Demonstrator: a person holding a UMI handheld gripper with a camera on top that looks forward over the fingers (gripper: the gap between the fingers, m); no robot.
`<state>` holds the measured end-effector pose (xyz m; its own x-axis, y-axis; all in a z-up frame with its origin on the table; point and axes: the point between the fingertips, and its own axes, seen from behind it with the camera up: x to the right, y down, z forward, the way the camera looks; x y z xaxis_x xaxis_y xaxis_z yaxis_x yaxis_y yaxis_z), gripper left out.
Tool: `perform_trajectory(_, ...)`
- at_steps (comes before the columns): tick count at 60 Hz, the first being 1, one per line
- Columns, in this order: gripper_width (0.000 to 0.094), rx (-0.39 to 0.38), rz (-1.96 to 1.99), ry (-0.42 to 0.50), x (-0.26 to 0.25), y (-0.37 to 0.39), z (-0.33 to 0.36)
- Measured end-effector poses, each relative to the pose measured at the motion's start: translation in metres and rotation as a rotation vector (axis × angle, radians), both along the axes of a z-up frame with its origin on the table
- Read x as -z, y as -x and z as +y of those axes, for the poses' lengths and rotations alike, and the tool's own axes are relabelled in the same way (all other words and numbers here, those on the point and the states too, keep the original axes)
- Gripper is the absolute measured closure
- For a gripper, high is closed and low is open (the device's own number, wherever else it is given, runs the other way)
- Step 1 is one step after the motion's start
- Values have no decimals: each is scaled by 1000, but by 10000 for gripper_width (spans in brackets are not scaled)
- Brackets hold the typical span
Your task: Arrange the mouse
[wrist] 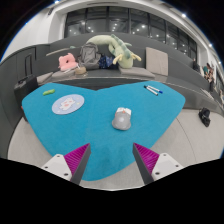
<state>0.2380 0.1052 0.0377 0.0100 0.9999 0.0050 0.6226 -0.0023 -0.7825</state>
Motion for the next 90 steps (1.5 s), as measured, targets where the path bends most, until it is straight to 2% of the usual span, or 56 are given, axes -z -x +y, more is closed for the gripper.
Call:
perform_trajectory(40,68,17,39,34,46,159,26)
perform_trajectory(61,72,61,16,32,58,210,28)
perform_trajectory(64,110,77,7,14,62,210,33)
perform_trajectory(68,478,76,7,-10,63,210,37)
perform_trajectory(76,584,83,-12,-22,58,208,33)
perform_trajectory(83,603,117,25,-32,24,216,26)
perform_trajectory(90,604,133,62,58,-25,243,-12)
